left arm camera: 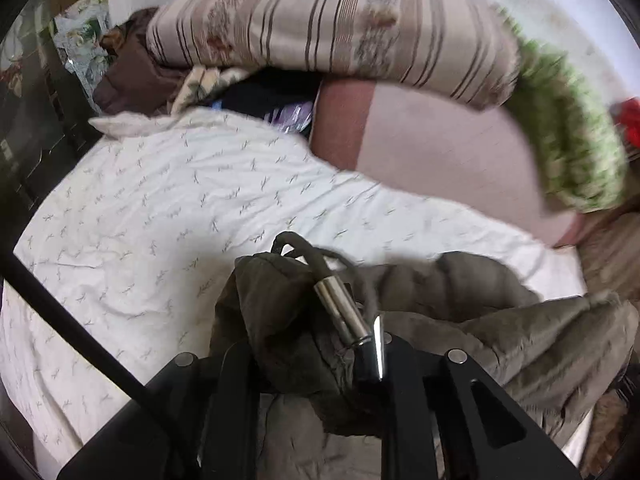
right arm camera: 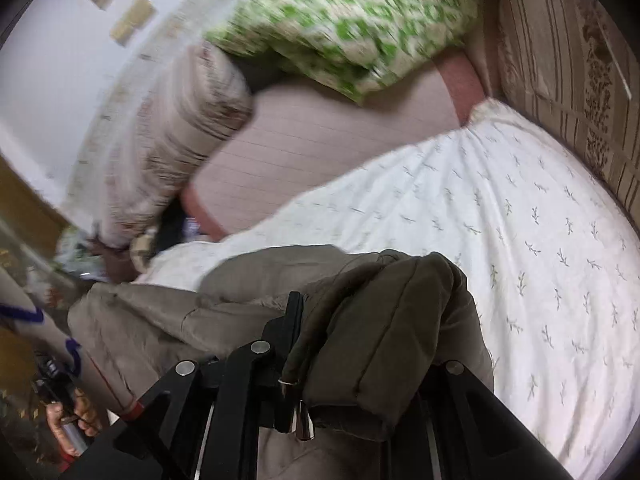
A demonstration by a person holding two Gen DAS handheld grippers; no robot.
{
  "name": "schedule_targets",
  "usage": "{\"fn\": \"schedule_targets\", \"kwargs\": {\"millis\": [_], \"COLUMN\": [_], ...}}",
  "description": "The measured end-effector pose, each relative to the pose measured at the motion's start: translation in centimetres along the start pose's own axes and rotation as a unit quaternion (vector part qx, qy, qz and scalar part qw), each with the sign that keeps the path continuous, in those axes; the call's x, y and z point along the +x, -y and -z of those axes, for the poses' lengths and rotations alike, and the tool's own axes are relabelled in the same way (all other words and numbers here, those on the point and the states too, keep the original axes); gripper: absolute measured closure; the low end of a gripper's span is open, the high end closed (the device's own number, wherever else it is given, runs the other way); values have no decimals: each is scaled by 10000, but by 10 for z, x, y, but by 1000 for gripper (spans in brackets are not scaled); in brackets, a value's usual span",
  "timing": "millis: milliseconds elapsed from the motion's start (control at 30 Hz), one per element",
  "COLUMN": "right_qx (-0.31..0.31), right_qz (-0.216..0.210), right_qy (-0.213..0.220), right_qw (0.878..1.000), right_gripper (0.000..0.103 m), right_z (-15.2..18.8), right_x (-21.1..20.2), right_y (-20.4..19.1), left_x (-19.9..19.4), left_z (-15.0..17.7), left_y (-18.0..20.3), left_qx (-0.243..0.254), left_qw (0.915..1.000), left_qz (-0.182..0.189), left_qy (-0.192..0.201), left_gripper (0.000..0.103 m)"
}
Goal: Fold large clothes
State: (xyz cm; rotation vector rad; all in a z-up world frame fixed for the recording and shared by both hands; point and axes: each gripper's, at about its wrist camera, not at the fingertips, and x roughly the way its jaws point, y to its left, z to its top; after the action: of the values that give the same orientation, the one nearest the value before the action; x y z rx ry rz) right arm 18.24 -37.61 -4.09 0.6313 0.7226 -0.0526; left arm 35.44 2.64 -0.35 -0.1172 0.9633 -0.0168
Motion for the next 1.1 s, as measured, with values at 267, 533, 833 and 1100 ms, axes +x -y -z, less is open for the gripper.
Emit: {"fn": "schedule_targets", "kwargs": {"millis": [267, 533, 833, 1100], "right_qx": [1033, 241, -1613, -1713], "right_qz": [-303, -171, 450, 1188], "right_qy": [-230, 827, 558, 126], "right_qw": [9939, 9961, 9843, 9779], "right_gripper": [61, 6, 13, 13], "right_z": [-8, -11, 47, 35], "right_x": [60, -1, 15, 113], "right_y": [44, 7, -80, -61], "left_x": [43, -40, -25, 93], "left_z": [-4, 2, 41, 36], "left_y": [-11, -15, 86, 145], "left_qx": [-532, -647, 533, 982], "left_qw": [9962, 9857, 9916, 9943], "left_qz": [581, 1510, 1161, 190], "left_qy": [-377, 365, 179, -370], "left_gripper": [71, 29, 27, 24]}}
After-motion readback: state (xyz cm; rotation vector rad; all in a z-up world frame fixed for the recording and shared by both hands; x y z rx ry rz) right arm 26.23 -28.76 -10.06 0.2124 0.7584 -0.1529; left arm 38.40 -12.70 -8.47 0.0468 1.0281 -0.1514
